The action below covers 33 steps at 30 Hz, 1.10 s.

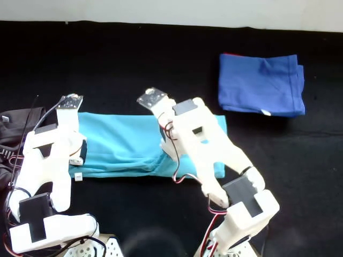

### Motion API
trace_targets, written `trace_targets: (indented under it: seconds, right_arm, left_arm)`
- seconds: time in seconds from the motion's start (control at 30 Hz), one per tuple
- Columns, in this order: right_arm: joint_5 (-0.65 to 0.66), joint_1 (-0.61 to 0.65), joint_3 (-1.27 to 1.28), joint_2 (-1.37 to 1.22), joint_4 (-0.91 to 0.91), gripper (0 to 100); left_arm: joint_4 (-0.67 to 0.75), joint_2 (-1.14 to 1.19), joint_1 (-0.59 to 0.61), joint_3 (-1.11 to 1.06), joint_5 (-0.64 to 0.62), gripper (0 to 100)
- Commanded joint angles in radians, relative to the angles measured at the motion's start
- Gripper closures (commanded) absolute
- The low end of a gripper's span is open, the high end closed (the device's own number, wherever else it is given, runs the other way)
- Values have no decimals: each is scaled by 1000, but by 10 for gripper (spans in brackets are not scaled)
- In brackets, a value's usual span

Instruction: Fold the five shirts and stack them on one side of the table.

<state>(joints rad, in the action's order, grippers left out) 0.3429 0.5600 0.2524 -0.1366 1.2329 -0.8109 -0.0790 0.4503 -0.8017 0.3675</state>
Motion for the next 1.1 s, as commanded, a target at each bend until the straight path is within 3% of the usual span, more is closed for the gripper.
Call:
trace_targets:
  seconds: [0.0,0.57,1.07]
  right_arm:
    - [-41,8,2,39,-51,992]
    - [-46,2,2,-128,-128,992]
    - [-41,-1,10,358,68,992]
  left_arm:
    - [41,-1,12,-1,9,991]
    - [41,-1,12,-1,9,991]
    - [31,-16,12,1,9,992]
